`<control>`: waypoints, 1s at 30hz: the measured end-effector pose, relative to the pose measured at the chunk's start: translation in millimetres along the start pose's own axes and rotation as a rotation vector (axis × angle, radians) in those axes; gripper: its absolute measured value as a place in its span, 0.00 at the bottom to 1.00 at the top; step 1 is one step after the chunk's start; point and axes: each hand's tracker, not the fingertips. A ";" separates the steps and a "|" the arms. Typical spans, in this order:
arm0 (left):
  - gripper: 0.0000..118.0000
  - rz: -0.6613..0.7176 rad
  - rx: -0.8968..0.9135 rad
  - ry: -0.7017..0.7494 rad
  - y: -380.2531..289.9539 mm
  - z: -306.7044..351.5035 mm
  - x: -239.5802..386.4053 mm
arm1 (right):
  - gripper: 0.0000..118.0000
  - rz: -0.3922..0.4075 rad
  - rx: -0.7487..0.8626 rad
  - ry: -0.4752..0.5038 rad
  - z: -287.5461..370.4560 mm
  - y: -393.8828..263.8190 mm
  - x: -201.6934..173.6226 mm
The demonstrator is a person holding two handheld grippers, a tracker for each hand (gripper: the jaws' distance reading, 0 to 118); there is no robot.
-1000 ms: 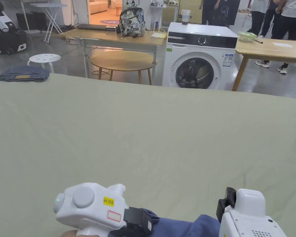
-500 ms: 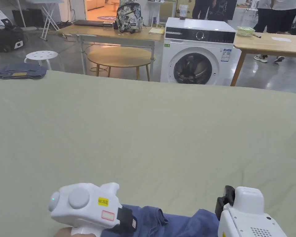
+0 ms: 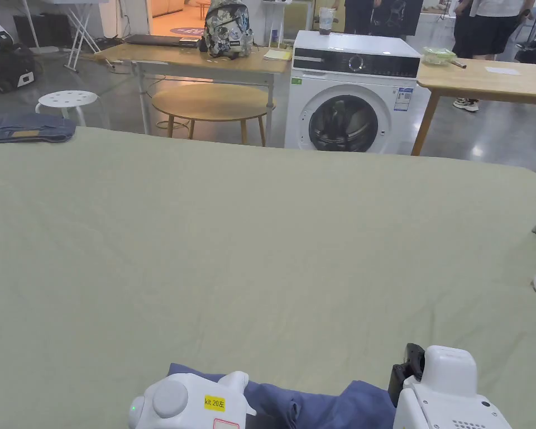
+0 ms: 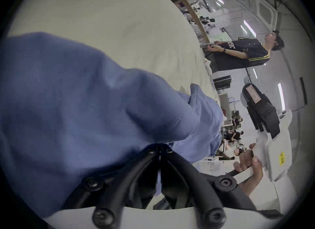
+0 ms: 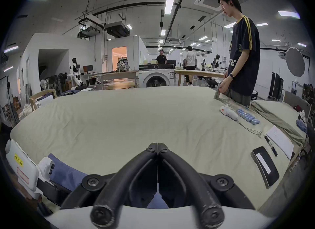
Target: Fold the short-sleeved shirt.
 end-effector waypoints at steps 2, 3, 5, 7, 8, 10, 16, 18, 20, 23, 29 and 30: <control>0.00 -0.026 0.000 -0.001 1.6 1.8 2.1 | 0.00 0.001 0.000 0.002 -0.1 -0.1 -0.2; 0.00 -0.039 -0.001 0.000 1.9 3.6 4.2 | 0.00 0.000 -0.001 0.003 0.0 0.0 -0.2; 0.00 -0.061 0.001 0.004 2.7 10.2 9.1 | 0.00 -0.005 0.001 0.004 1.0 0.6 -0.3; 0.00 -0.090 0.017 0.006 0.9 25.4 17.0 | 0.00 -0.002 0.007 0.007 2.6 1.5 -0.3; 0.00 -0.104 0.035 0.009 0.9 34.3 18.6 | 0.00 0.001 0.010 0.006 3.2 2.2 -0.4; 0.00 -0.125 0.072 0.006 -1.2 61.7 24.1 | 0.00 0.008 0.015 0.007 4.0 3.9 0.0; 0.10 -0.135 0.214 0.085 -3.8 133.3 11.8 | 0.00 0.012 0.033 0.010 4.3 10.0 -0.5; 0.26 -0.120 0.240 0.103 3.0 149.6 -11.5 | 0.00 0.012 0.036 0.014 3.6 11.5 -1.6; 0.44 -0.094 0.260 0.126 1.6 163.4 -25.0 | 0.00 0.016 0.038 0.018 3.0 12.6 -4.1; 0.64 -0.058 0.266 0.130 -3.1 171.9 -40.6 | 0.00 0.018 0.037 0.028 2.0 13.0 -7.8; 0.64 0.057 0.177 0.087 1.2 149.4 -93.0 | 0.00 0.022 0.032 0.039 1.7 12.4 -13.1; 0.64 0.064 0.177 0.047 -3.5 144.7 -89.0 | 0.00 0.024 0.032 0.039 1.8 12.2 -13.8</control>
